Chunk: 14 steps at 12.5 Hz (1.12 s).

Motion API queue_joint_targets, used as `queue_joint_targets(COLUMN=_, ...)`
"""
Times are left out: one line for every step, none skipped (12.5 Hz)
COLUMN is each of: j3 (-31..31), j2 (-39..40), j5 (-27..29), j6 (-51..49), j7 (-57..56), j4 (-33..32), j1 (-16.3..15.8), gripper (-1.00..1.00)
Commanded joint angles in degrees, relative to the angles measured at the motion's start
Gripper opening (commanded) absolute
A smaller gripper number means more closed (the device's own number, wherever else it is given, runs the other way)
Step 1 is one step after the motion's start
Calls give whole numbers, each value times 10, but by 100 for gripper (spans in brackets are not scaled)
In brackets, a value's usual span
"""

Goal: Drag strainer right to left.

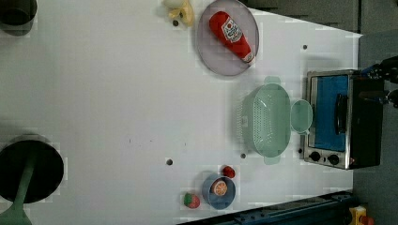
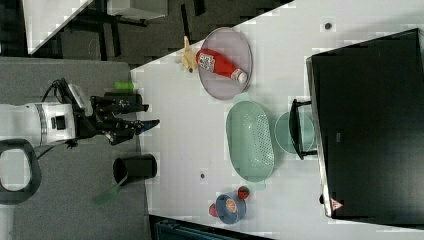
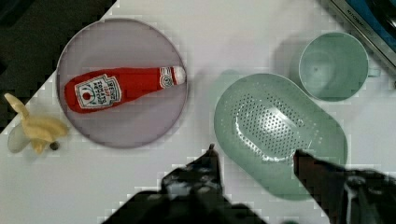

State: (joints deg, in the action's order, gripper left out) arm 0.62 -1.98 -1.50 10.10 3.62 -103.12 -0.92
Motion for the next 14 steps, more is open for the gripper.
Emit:
queue_joint_targets(j3=35, j2=-265, j5=-13, j6=-133, j7=49, j4=-124, j1=8, gripper=40)
queue_joint_targets(j3=35, j2=-262, j5=-13, j6=-131, j7=49, j4=-131, j1=8, gripper=60)
queue_joint_targets(j3=34, j2=-255, j5=-13, j6=-122, j7=49, j4=-143, j1=7, gripper=82)
queue_joint_targets(j3=33, j2=-246, j5=-13, j6=-112, j7=49, j4=-160, j1=7, gripper=100)
queue_joint_targets(j3=32, j2=-235, j5=-13, j6=-93, j7=50, j4=-179, j1=7, gripper=100)
queue_joint_targets(j3=31, j2=-220, j5=-13, j6=-62, j7=55, j4=-203, j1=7, gripper=100)
queue_joint_targets(j3=30, j2=-201, j5=-13, j6=-23, j7=64, j4=-229, j1=7, gripper=100)
queue_joint_targets(j3=27, j2=-179, j5=-13, j6=25, j7=76, j4=-255, j1=7, gripper=100)
queue_joint_targets(j3=25, j2=-155, j5=-13, j6=77, j7=92, j4=-281, j1=6, gripper=100)
queue_joint_targets(j3=23, j2=-128, j5=-13, j6=129, j7=119, j4=-305, j1=6, gripper=100)
queue_joint_targets(j3=22, j2=-100, j5=-13, j6=182, j7=157, j4=-326, j1=6, gripper=100)
queue_joint_targets(j3=21, j2=-71, j5=-13, j6=234, j7=200, j4=-344, j1=5, gripper=100)
queue_joint_targets(j3=19, j2=-40, j5=-13, j6=288, j7=240, j4=-358, j1=5, gripper=100)
queue_joint_targets(j3=19, j2=-8, j5=-13, j6=339, j7=270, j4=-368, j1=4, gripper=100)
